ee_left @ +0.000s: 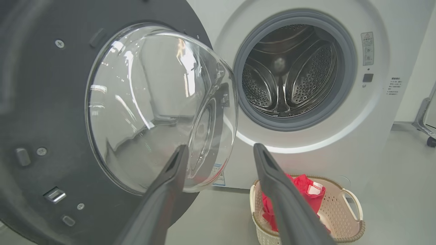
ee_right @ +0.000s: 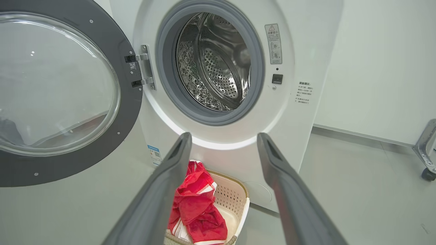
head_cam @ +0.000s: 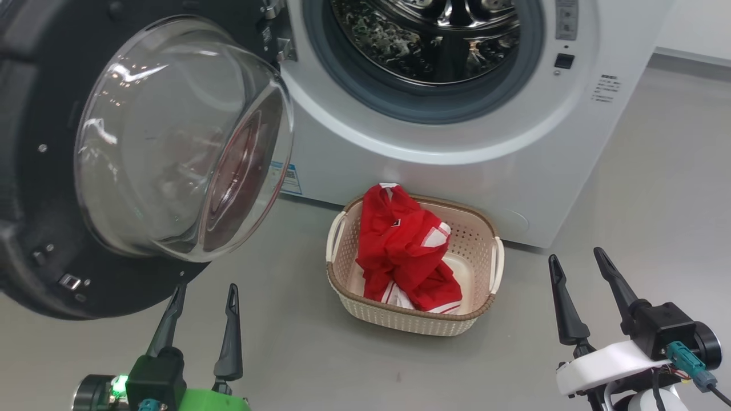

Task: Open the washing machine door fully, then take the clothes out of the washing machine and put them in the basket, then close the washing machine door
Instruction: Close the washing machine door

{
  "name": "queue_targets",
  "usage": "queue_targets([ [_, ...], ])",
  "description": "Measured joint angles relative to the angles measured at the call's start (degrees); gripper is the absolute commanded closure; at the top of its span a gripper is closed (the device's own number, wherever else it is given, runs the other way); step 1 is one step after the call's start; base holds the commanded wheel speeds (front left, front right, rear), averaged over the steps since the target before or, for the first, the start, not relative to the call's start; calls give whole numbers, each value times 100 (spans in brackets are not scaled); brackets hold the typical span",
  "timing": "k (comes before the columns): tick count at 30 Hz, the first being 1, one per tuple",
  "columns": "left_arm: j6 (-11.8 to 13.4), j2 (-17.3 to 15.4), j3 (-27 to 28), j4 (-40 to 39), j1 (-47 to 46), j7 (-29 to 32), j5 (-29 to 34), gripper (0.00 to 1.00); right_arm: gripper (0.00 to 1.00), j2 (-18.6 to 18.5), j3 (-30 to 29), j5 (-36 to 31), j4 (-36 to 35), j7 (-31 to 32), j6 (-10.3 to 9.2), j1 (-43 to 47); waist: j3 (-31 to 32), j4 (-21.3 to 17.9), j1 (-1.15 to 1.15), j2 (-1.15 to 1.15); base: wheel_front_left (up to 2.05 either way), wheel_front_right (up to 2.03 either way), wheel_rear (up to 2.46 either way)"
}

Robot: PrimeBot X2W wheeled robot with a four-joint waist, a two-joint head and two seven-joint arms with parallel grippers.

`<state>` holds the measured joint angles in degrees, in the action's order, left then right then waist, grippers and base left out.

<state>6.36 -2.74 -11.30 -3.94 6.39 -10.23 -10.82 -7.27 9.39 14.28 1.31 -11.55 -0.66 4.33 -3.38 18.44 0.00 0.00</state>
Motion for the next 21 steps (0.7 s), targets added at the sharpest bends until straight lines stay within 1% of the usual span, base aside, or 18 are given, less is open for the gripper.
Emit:
queue_targets([
  [2, 0, 0, 0, 0, 0, 0, -20, 0, 0, -2, -2, -7, -13, 14, 0, 0, -17, 73, 0, 0, 0, 0, 0],
  [8, 19, 1, -3, 11, -4, -52, -63, 0, 0, -14, -3, -23, -51, 65, -1, -1, -116, 475, 0, 0, 0, 0, 0],
  [13, 31, 1, 12, 37, -8, -102, -137, 0, 0, -15, 33, -23, -53, 70, 2, -1, -168, 730, 0, 0, 0, 0, 0],
  [17, 43, 2, 57, 59, -7, -119, -182, 0, 0, -12, 87, -23, -52, 123, 9, -3, -168, 848, 0, 0, 0, 0, 0],
  [21, 43, 2, 71, 75, -6, -127, -201, 0, 0, -7, 108, -23, -49, 124, 10, -3, -145, 872, 0, 0, 0, 0, 0],
])
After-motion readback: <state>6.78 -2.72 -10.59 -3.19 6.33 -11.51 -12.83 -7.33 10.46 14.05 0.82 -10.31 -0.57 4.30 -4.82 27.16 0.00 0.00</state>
